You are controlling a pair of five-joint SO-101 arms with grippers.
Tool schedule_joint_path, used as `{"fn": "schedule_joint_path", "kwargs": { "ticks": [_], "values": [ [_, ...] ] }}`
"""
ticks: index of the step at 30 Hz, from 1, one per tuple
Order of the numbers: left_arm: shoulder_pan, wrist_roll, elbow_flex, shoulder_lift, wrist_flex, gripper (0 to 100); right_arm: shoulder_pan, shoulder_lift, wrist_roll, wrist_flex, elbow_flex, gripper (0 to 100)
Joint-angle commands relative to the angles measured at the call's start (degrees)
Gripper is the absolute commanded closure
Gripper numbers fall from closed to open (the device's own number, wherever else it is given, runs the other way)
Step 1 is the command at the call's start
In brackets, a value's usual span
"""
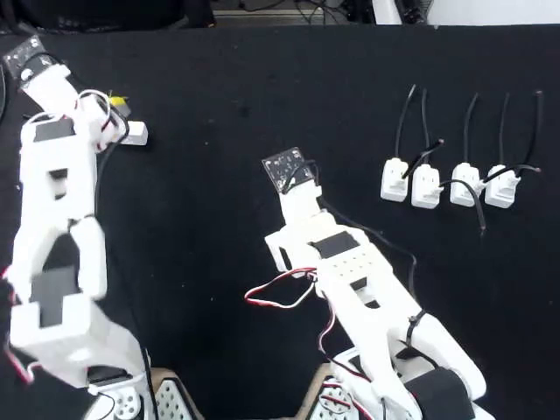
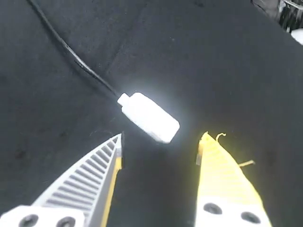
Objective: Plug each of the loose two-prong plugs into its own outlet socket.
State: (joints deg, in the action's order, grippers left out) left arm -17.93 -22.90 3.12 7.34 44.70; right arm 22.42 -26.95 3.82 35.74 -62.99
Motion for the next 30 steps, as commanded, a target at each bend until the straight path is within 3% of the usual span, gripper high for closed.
{"fn": "schedule_joint_path", "kwargs": {
  "ticks": [1, 9, 18, 30],
  "values": [
    [1.1, -6.59, -9.45, 7.65, -0.35, 74, -0.26, -1.89, 0.53, -1.14, 0.48, 78.6],
    [2.07, -9.67, -20.44, 20.22, -0.09, 74, -0.26, -1.89, 0.53, -1.14, 0.48, 78.6],
    [1.45, -9.67, -32.75, 31.74, 9.14, 74, -0.26, -1.98, 0.53, -1.14, 0.48, 78.6],
    [-2.59, -9.67, -49.1, 35.16, 35.6, 74, -0.26, -1.89, 0.53, -1.14, 0.48, 78.6]
  ]
}}
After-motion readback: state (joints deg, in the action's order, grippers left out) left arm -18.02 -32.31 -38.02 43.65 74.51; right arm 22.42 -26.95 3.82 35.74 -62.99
